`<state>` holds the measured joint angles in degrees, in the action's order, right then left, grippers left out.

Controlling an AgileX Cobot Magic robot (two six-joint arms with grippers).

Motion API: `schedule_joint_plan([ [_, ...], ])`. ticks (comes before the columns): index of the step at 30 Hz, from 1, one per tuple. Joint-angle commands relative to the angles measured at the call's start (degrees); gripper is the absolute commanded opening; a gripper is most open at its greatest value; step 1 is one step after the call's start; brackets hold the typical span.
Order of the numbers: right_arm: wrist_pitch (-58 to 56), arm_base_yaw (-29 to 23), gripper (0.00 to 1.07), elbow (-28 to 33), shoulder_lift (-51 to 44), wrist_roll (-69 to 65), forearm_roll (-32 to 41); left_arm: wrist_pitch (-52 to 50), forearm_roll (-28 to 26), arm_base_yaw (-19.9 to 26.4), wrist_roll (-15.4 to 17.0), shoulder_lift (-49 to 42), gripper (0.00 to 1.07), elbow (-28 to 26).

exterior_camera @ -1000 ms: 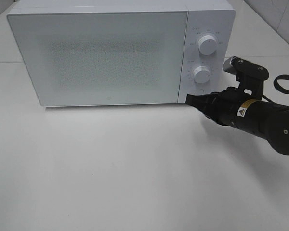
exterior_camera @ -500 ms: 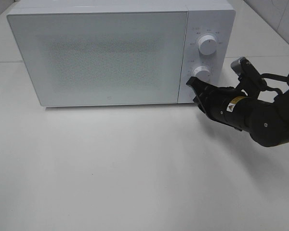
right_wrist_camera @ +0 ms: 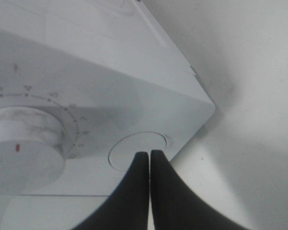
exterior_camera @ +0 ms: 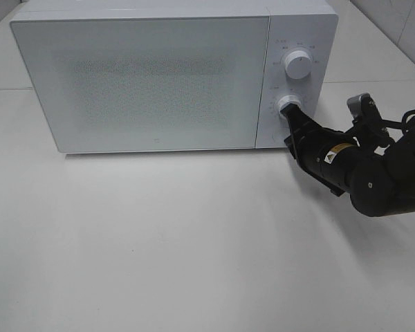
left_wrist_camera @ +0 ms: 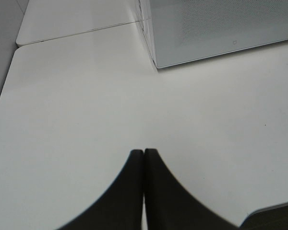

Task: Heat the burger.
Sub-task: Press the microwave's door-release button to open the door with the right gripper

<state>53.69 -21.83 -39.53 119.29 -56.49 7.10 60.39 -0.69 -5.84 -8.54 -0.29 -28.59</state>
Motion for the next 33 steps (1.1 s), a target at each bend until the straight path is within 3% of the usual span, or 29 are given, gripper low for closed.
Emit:
schedule_joint_plan([
  [1,1.9,-0.2,0.0,-0.7,0.5,-1.6,-0.6,-0.8,-0.1,0.2,0.5,-1.1,0.0,0.1],
  [13,3.7,-0.2,0.01,-1.2,1.5,-3.4,-1.8,-0.8,-0.1,0.2,0.5,-1.1,0.0,0.1],
  [33,4.6,-0.2,0.0,-8.3,3.6,-7.3,-2.2,-0.8,-0.1,0.2,0.5,-1.1,0.0,0.1],
])
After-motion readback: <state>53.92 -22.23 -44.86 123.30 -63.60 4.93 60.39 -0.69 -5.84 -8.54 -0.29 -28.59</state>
